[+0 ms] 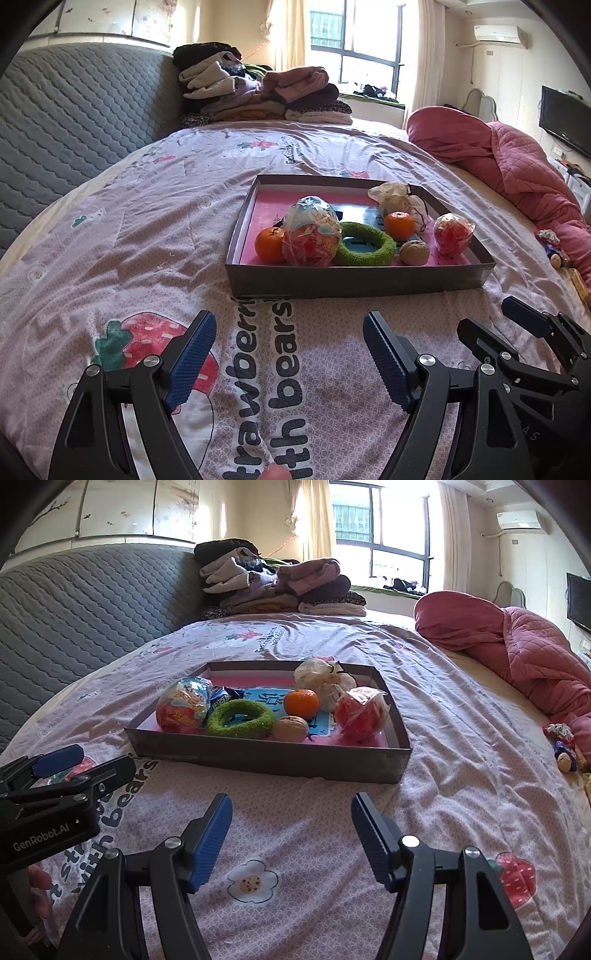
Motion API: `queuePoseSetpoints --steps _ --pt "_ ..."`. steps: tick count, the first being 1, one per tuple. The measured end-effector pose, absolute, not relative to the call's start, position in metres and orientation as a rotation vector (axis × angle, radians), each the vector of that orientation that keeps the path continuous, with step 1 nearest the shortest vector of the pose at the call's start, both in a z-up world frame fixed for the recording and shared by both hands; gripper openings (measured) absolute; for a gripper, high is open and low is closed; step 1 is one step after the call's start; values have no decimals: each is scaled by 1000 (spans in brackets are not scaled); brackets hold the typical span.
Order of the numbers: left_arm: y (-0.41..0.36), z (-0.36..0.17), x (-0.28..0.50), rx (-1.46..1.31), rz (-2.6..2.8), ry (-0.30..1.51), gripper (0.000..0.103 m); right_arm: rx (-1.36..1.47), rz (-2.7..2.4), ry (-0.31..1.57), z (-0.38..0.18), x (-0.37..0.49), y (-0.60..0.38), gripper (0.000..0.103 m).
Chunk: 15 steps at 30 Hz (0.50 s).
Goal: Organize objects
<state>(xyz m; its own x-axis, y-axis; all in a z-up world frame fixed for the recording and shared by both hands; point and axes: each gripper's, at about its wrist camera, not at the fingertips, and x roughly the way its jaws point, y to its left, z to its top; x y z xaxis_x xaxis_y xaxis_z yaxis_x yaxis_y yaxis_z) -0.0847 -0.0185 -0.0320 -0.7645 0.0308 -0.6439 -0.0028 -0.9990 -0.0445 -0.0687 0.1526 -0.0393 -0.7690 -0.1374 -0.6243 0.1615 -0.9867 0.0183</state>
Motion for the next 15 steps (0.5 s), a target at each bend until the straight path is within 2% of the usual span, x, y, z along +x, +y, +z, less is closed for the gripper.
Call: queuePoseSetpoints --steps 15 --pt "-16 -36 -86 -1076 2948 -33 83 1021 -2797 95 -48 -71 149 66"
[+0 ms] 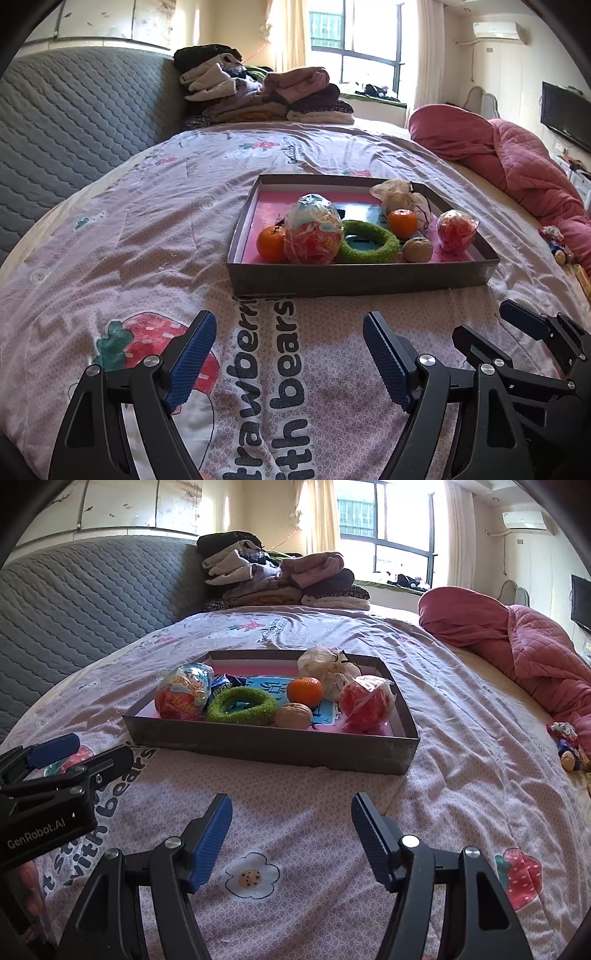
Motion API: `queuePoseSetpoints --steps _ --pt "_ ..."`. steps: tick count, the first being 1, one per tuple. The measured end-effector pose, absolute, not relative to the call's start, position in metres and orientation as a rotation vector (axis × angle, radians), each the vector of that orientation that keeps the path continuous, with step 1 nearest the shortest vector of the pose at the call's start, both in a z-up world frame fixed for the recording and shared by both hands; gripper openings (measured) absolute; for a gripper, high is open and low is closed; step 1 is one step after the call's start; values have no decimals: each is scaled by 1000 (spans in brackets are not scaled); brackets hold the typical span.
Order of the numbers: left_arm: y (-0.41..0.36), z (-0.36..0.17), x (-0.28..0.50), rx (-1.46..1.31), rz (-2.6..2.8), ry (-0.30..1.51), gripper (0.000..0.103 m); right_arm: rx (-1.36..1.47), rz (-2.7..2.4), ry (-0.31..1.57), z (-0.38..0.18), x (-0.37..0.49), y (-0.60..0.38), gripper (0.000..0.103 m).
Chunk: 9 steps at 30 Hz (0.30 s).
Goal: Organize objects
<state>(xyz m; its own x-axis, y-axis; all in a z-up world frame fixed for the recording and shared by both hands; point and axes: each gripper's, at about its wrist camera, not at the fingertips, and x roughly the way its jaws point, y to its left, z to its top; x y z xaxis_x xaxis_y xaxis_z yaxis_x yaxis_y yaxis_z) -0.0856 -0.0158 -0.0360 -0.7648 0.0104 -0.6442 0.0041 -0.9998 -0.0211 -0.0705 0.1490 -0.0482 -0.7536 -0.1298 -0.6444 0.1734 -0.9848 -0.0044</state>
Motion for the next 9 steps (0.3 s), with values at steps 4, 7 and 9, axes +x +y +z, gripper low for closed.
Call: queuePoseSetpoints --steps 4,7,9 --pt "-16 -39 -86 -1085 2936 -31 82 1026 -2796 95 -49 -71 149 66" --pt "-16 -40 -86 -1083 2934 -31 82 1036 -2795 89 -50 -72 150 66" --pt "-16 -41 -86 -1092 2935 -38 82 1042 -2793 87 -51 -72 150 66"
